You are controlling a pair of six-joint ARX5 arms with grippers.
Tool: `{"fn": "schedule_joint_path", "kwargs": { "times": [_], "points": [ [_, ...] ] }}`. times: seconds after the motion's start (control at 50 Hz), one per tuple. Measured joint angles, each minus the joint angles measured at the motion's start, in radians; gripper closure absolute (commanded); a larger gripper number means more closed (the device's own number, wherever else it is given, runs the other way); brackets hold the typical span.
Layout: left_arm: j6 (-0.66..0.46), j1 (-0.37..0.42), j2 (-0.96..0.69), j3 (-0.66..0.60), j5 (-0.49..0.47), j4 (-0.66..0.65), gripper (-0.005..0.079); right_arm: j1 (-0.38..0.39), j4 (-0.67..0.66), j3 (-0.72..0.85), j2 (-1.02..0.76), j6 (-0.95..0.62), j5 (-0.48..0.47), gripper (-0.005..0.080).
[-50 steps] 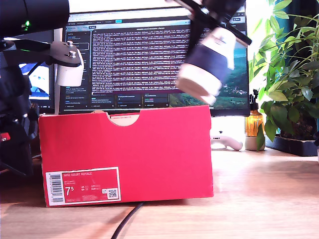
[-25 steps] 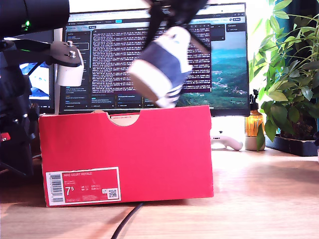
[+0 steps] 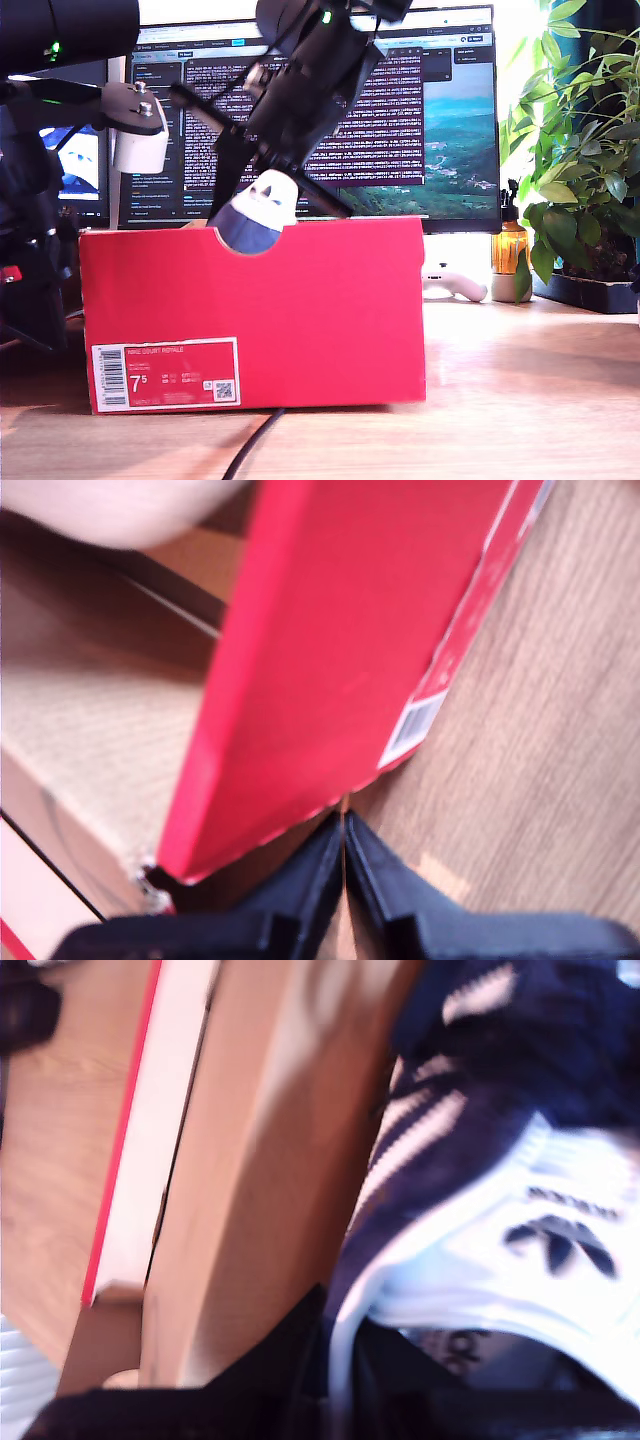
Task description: Pack the blue shoes by picking the first shoe and placing it inside the red shoebox, left side, then picking and rotating the second shoe and placing it in the shoebox
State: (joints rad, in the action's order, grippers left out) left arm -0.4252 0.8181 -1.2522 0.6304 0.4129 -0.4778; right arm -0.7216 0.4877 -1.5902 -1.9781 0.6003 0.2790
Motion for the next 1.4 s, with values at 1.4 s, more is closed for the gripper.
{"fn": "schedule_joint_path", "kwargs": {
  "times": [1.4],
  "points": [
    [0.028,0.0,0.0,0.0,-0.026,0.005,0.0759,0.053,0.217,-0.205,0.006,-0.023,-0.044,0.046]
  ]
}}
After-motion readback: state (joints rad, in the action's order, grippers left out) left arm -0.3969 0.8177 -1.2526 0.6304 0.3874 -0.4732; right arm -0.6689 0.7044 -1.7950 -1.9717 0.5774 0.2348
